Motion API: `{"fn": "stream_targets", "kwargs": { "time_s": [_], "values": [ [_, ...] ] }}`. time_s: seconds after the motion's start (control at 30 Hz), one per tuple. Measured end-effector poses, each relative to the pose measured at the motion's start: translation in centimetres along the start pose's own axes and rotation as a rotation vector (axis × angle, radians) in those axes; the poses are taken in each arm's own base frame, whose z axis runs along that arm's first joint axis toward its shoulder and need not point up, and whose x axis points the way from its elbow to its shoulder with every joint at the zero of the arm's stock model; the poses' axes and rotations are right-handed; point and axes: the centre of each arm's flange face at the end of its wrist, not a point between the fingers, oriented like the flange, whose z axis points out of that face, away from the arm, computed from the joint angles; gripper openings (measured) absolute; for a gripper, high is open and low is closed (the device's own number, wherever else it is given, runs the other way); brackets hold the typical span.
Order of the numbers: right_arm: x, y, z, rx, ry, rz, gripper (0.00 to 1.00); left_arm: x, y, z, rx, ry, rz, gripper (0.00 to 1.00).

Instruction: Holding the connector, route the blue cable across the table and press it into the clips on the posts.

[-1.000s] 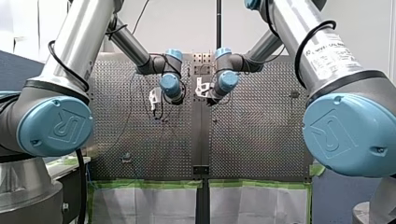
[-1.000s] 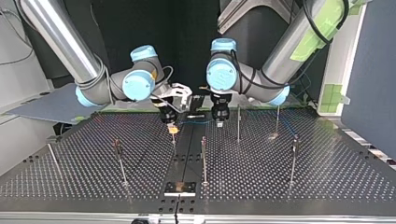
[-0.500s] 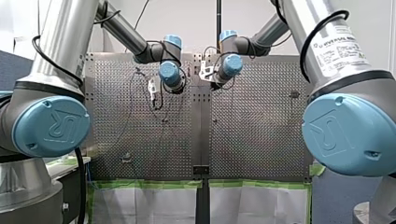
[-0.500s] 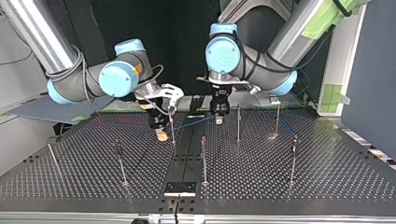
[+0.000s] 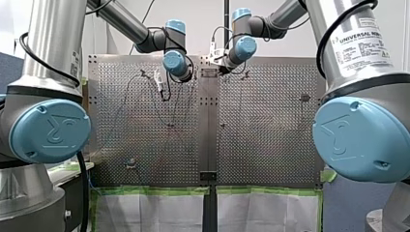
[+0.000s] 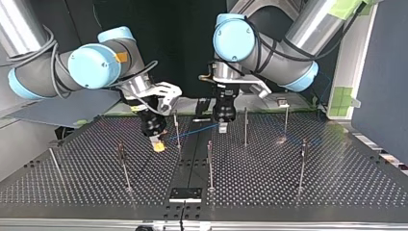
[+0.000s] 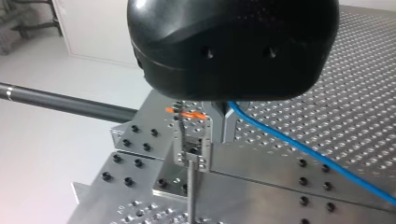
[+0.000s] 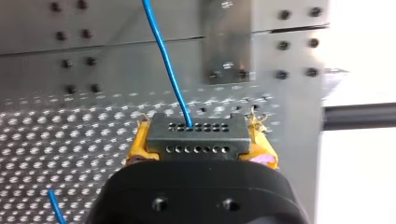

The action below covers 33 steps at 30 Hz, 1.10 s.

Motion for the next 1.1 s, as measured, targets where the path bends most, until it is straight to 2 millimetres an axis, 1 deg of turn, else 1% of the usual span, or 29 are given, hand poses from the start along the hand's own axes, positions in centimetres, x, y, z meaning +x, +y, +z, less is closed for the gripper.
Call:
{"fn": "stream_targets", "kwargs": {
  "time_s": [0.1, 0.2, 0.33, 0.43, 0.57, 0.67, 0.87, 1.1],
  "values": [
    [0.9, -0.2, -0.5, 0.016, 0.014, 0.000, 0.00, -0.4, -0.2, 0.4, 0.017, -0.017, -0.009, 0.00],
    [1.1, -0.1, -0.5, 0.032, 0.015, 0.003, 0.00, -0.9, -0.3, 1.0, 0.030, -0.027, -0.015, 0.00],
    [0.5, 0.0, -0.1, 0.046, 0.004, 0.008, 0.00, -1.0, -0.3, 2.2, 0.029, -0.022, -0.011, 0.00],
    [0.0, 0.1, 0.2, 0.050, -0.003, 0.009, 0.00, -0.6, -0.1, 3.0, 0.018, -0.013, -0.003, 0.00],
    [-0.3, 0.2, 0.4, 0.051, -0.007, 0.010, 0.00, -0.4, 0.3, 3.7, 0.002, -0.014, 0.000, 0.00],
    [-0.4, 0.4, 0.6, 0.053, -0.007, 0.011, 0.00, -0.5, 0.8, 4.2, -0.001, -0.023, -0.001, 0.00],
    [-1.0, 0.8, 1.8, 0.068, -0.013, 0.013, 0.00, -1.2, 1.8, 5.2, -0.001, -0.045, -0.006, 0.00],
    [-0.4, 0.8, 2.6, 0.076, 0.002, 0.015, 0.00, -2.0, 3.8, 6.9, 0.001, -0.063, -0.007, 0.00]
  ]
}}
